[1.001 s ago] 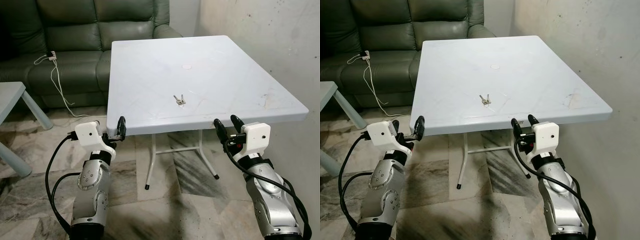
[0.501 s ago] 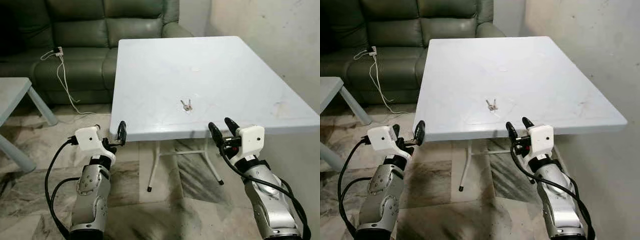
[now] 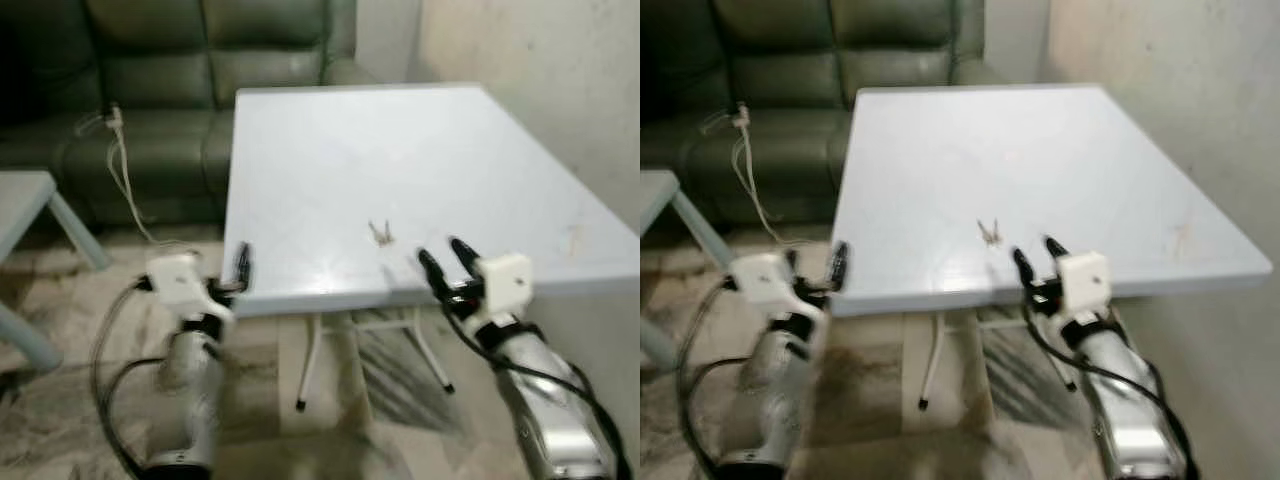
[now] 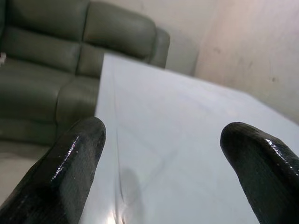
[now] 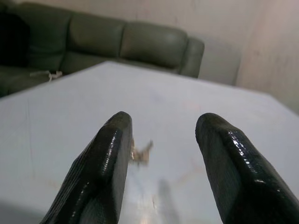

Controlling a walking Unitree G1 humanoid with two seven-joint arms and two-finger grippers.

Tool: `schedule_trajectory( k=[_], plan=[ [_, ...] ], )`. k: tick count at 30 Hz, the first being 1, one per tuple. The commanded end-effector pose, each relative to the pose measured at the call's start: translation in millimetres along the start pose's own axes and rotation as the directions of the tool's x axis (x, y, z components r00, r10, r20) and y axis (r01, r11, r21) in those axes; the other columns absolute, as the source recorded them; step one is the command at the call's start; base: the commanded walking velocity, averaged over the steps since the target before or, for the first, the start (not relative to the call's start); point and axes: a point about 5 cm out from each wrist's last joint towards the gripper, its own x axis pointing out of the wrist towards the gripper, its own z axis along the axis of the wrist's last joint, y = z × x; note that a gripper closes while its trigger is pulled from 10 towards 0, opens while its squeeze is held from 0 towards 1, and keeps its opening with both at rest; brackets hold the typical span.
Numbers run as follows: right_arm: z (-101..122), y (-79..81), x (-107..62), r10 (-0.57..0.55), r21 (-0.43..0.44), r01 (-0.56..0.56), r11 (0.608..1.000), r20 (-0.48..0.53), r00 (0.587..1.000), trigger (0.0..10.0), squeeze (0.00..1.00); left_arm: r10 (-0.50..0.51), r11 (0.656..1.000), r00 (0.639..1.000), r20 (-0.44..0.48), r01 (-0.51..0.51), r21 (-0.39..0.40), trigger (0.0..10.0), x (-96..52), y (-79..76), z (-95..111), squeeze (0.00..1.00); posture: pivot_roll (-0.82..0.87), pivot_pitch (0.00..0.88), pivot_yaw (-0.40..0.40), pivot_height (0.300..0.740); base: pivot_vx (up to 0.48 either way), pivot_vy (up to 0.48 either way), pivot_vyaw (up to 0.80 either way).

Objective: Hang keys on a hook

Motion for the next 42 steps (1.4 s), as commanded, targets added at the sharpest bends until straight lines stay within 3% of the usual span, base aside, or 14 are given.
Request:
schedule_trajectory(
  k=[1, 12, 15, 29, 30, 40, 41, 42],
  plan=[
    [6, 5.5, 4.8, 0.026, 0.01, -0.026, 1.0, 0.025, 0.999, 10.0, 0.0, 0.031, 0.999, 0.999, 0.013, -0.031, 0.019, 10.0, -1.1, 9.9, 5, 0.0, 0.05, 0.0, -0.059, 0.74, 0.337, 0.341, 0.0],
    [6, 5.5, 4.3, 0.028, 0.013, -0.028, 1.0, 0.022, 0.999, 10.0, 0.0, 0.034, 0.999, 0.999, 0.01, -0.034, 0.016, 10.0, -1.6, 9.3, 5, 0.0, 0.05, 0.0, -0.06, 0.74, 0.334, 0.345, 0.0],
    [6, 5.5, 4.4, 0.028, 0.014, -0.028, 1.0, 0.022, 0.999, 10.0, 0.0, 0.066, 0.997, 0.998, -0.017, -0.065, 0.052, 10.0, -0.7, 11.4, 2, 0.0, 0.05, 0.0, -0.061, 0.74, 0.0, 0.0, 0.0],
    [3, 6.5, 3.9, 0.04, 0.042, -0.04, 0.998, 0.011, 0.999, 10.0, 0.01, -0.03, 0.995, 0.998, -0.049, 0.035, 0.092, 10.0, -2.0, -2.0, -2, 0.0, 0.05, 0.0, -0.058, 0.74, 0.0, 0.0, 0.0],
    [3, 6.8, 3.8, 0.044, 0.043, -0.044, 0.998, 0.01, 0.999, 10.0, 1.0, -0.042, 0.993, 0.998, -0.055, 0.048, 0.103, 10.0, -2.2, -4.7, -2, 0.0, 0.05, 0.0, -0.058, 0.74, 0.0, 0.0, 0.0],
    [2, 8.6, 2.1, 0.059, 0.055, -0.059, 0.997, 0.012, 0.998, 10.0, 1.0, -0.068, 0.994, 0.996, -0.055, 0.072, 0.086, 10.0, -3.6, -10.2, -3, 0.0, 0.04, 0.0, -0.056, 0.74, 0.0, 0.0, 0.0],
    [1, 8.7, 2.1, 0.063, 0.053, -0.062, 0.997, -0.001, 0.998, 10.0, 0.0, -0.071, 0.993, 0.996, -0.058, 0.076, 0.09, 10.0, -4.0, -11.3, -3, 0.0, 0.04, 0.0, -0.056, 0.74, 0.0, 0.0, 0.0],
    [1, 9.1, 2.1, 0.068, 0.059, -0.068, 0.996, -0.006, 0.998, 10.0, 0.0, -0.077, 0.993, 0.995, -0.058, 0.082, 0.088, 10.0, -4.1, -12.3, -3, 0.0, 0.04, 0.0, -0.056, 0.74, 0.0, 0.0, 0.0]
  ],
)
